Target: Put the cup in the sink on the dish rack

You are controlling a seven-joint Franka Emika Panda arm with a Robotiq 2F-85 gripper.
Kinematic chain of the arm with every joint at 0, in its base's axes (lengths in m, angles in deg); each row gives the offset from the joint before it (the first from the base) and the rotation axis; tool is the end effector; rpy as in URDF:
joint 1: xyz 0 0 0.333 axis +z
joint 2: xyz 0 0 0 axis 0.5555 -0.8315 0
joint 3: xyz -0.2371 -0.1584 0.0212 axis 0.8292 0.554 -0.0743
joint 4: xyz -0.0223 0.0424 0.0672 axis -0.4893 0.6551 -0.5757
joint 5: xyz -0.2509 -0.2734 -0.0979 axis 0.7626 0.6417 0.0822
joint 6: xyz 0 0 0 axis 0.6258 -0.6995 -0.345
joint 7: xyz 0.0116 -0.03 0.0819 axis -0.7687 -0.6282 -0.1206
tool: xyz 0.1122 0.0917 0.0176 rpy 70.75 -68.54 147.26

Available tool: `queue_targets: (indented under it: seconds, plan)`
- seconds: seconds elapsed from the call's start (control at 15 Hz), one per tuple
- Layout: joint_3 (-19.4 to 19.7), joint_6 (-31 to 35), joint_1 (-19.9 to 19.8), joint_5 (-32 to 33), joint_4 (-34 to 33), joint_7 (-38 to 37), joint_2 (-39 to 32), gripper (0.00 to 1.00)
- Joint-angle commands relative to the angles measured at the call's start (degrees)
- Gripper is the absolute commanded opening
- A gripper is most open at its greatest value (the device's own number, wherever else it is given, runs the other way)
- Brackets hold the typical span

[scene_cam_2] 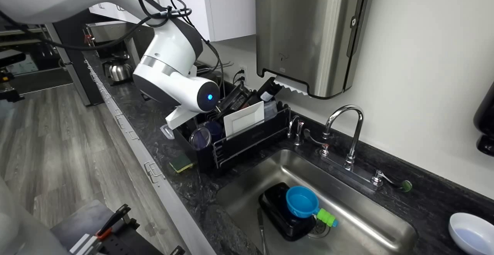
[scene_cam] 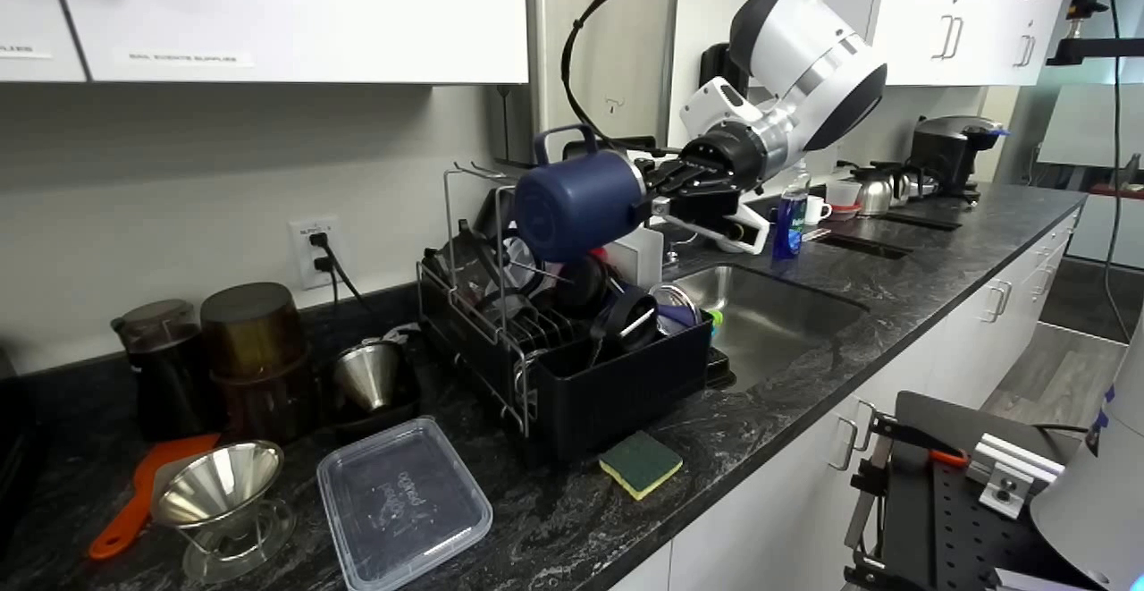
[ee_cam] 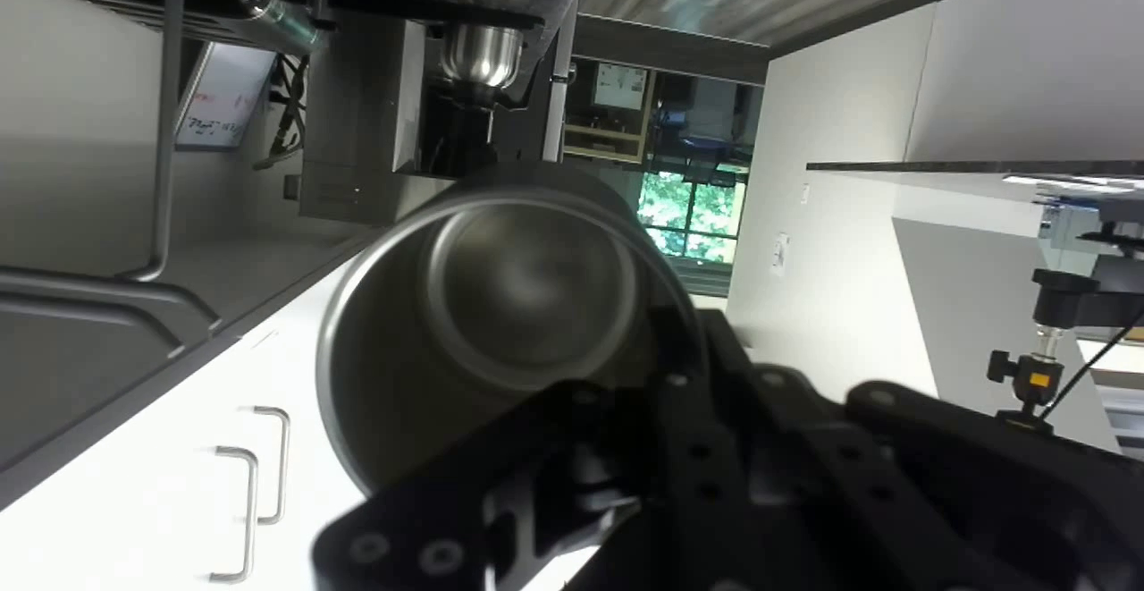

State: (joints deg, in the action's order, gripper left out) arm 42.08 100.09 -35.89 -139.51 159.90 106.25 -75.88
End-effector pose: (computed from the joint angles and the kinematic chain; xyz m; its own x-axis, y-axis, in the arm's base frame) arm 0.4214 0.0593 0.3046 -0.1047 0.2362 0.9661 0.9714 -0.1838 0.1502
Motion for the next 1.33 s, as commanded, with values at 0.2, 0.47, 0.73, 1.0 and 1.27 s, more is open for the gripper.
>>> queue_targets:
  seconds: [0.2, 0.47, 0.73, 1.0, 1.27]
  plan:
    - [-0.9, -0.9, -1.2, -1.3, -2.8, 2.5, -4.8, 0.02]
    - [-0.6, -0.8, -1.7, -1.1, -2.6, 2.6, -5.6, 0.02]
    - [-0.3, -0.9, -2.4, -1.2, -2.9, 2.4, -6.0, 0.02]
    - [-0.3, -0.7, -2.9, -1.4, -3.5, 2.5, -6.5, 0.02]
    - [-0.4, -0.4, -2.8, -1.5, -4.2, 2.3, -7.3, 0.02]
